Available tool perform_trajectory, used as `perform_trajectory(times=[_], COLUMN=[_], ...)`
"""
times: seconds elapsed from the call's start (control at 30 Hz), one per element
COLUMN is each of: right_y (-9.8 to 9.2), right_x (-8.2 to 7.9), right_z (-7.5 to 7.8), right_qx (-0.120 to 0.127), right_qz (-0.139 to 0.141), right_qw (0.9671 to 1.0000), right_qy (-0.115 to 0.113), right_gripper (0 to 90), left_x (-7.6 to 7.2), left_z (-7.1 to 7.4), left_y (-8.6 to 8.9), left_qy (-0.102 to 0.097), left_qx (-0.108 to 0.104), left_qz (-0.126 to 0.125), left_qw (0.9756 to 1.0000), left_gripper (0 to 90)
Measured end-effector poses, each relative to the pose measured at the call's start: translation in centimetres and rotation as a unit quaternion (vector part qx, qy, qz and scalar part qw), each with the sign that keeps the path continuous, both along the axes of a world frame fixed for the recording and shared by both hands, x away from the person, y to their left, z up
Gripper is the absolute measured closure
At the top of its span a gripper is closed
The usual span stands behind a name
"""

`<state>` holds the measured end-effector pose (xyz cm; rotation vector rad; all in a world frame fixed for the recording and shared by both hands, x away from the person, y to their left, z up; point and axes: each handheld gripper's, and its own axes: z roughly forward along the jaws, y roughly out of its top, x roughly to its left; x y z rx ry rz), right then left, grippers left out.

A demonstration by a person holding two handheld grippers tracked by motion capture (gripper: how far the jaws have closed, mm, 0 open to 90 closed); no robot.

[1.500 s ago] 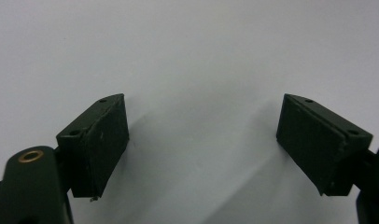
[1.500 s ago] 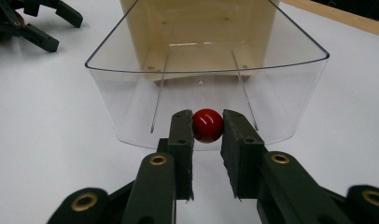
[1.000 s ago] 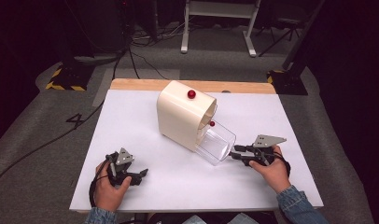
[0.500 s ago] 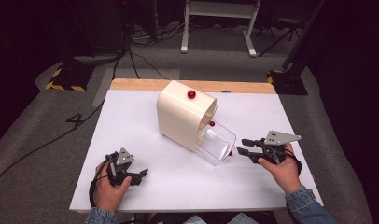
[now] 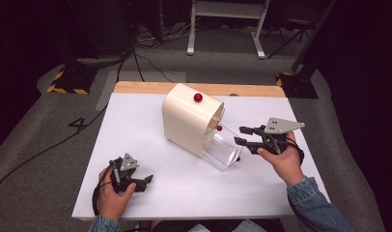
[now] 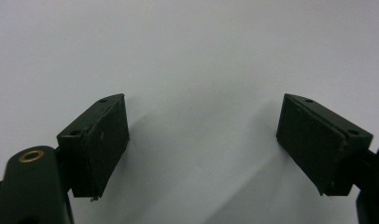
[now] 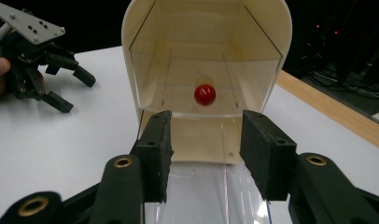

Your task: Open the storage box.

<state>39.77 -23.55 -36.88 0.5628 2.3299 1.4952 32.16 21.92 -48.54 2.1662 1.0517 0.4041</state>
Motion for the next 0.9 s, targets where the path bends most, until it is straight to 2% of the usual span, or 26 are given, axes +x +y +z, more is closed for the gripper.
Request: perform_trajectory(times=[0.13,0.2,0.27,0.33,0.43,0.6,0.73,0.9], right_y=[0.9,1.6,1.9,2.2,2.7,3.9,4.5,4.5], right_x=[0.8,1.7,2.2,2.6,3.2,3.7,3.6,3.6], right_z=[0.2,-0.1,-0.3,-0.7,-1.4,-2.0,-2.2,-2.3], right_qx=[0.005,0.013,0.012,0.008,0.007,0.004,0.006,0.01], right_qz=[0.004,0.009,0.008,0.006,0.011,0.017,0.019,0.015], right_qw=[1.0,0.9999,0.9999,0.9999,0.9999,0.9998,0.9998,0.9998], right_qy=[0.0,0.004,0.003,-0.001,0.007,0.005,-0.006,-0.005], right_gripper=[55.0,56.5,57.8,59.4,61.1,63.3,73.5,74.0], left_x=[0.0,0.0,-0.1,0.0,0.0,-0.1,-0.1,-0.1], left_z=[0.0,0.0,0.0,0.0,0.0,0.0,0.0,0.0], left_y=[0.0,0.0,0.0,0.0,0.0,0.0,0.0,-0.1], left_qy=[-0.001,-0.002,-0.008,-0.005,-0.006,-0.008,-0.006,-0.008], left_qx=[0.002,0.003,0.009,0.007,0.008,0.009,0.008,0.009], left_qz=[-0.001,-0.002,-0.001,-0.002,-0.002,-0.001,-0.002,-0.001], left_qw=[1.0,1.0,0.9999,1.0,0.9999,0.9999,0.9999,0.9999], left_gripper=[17.2,17.2,17.4,17.4,17.4,17.4,17.4,17.4])
